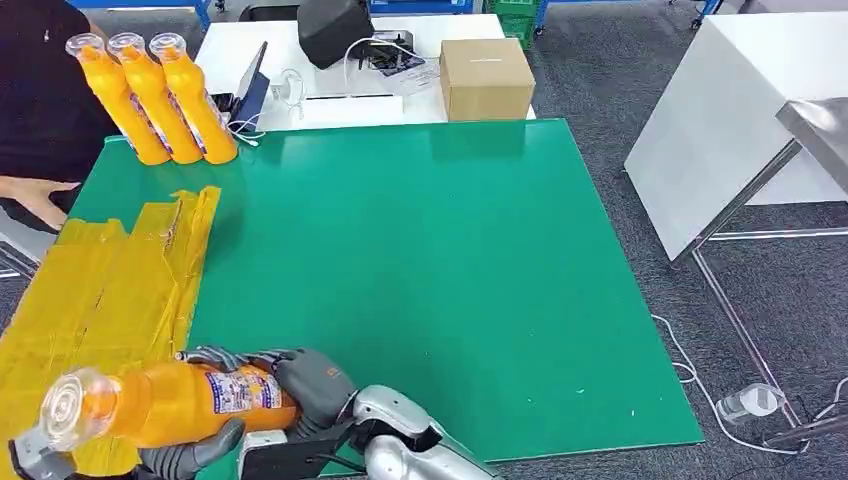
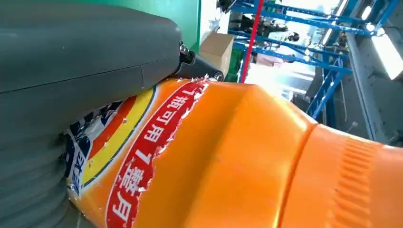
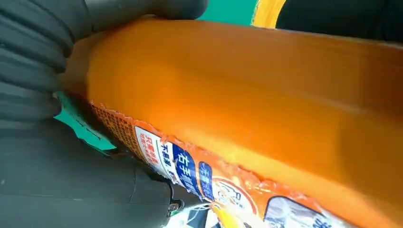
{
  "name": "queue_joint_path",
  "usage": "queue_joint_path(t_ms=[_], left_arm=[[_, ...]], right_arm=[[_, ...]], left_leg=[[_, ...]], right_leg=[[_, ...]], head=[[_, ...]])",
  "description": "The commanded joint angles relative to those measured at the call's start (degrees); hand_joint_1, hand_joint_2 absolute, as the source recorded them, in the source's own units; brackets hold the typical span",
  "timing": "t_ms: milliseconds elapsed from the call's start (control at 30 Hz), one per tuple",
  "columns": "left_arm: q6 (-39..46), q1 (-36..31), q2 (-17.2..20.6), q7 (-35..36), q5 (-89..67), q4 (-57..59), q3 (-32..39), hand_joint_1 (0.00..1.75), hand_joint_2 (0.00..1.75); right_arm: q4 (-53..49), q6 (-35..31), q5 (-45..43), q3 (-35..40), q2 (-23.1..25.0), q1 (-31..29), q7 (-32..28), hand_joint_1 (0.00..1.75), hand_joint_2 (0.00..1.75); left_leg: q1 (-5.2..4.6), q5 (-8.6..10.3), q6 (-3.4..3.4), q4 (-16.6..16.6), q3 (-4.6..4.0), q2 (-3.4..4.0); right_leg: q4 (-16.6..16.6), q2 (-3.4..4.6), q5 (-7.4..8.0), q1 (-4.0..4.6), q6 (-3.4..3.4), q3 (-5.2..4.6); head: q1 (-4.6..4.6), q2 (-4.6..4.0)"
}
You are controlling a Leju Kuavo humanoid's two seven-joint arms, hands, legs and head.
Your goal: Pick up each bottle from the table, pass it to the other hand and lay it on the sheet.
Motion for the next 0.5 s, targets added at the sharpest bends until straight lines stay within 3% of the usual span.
queue_joint_path(t_ms=[33,300,400,433,467,500], left_arm=[[-0.92,-0.30,-1.71,-0.35,-1.17,-0.90,0.29,1.75,1.75],[0.69,-0.63,-2.37,-2.08,-4.76,-1.85,1.73,1.75,1.75],[8.36,-0.68,-4.42,-6.10,-15.11,-4.81,4.49,1.75,1.75],[10.55,-0.85,-4.72,-6.04,-17.32,-5.34,5.25,1.75,1.75],[13.45,-1.24,-4.87,-6.25,-19.85,-5.64,6.54,1.75,1.75],[16.31,-1.70,-4.80,-6.99,-22.60,-5.51,7.67,1.75,1.75]], right_arm=[[5.25,-0.37,1.50,3.53,-0.42,2.01,0.10,1.75,1.75],[3.88,-2.51,2.39,1.46,-1.03,2.95,0.86,1.75,1.75],[-1.56,-4.39,3.48,-2.15,-3.95,5.37,2.42,1.75,1.75],[-4.00,-4.80,3.78,-3.69,-5.13,6.58,2.94,0.96,1.75],[-7.44,-5.02,4.50,-5.55,-6.67,8.31,3.84,0.00,1.75],[-10.05,-5.04,4.84,-6.97,-7.72,9.56,4.10,0.00,1.75]], left_leg=[[0.00,-0.01,0.04,-0.08,0.15,-0.12],[0.01,-0.01,0.04,-0.11,0.18,-0.16],[0.01,-0.01,0.04,-0.08,0.12,-0.16],[0.03,0.01,0.04,-0.05,0.05,-0.21],[0.03,-0.01,0.06,-0.08,0.13,-0.29],[0.04,0.01,0.06,-0.08,0.11,-0.36]], right_leg=[[-0.11,-0.12,-0.04,0.01,-0.02,0.21],[-0.14,-0.16,-0.05,0.02,-0.03,0.25],[-0.12,-0.16,-0.04,0.02,-0.02,0.20],[-0.12,-0.22,-0.03,0.04,-0.01,0.15],[-0.16,-0.30,-0.07,0.04,-0.01,0.27],[-0.18,-0.36,-0.07,0.05,-0.01,0.26]], head=[[0.02,0.00],[0.02,0.00],[0.02,0.00],[0.02,0.00],[0.00,0.00],[0.00,0.00]])
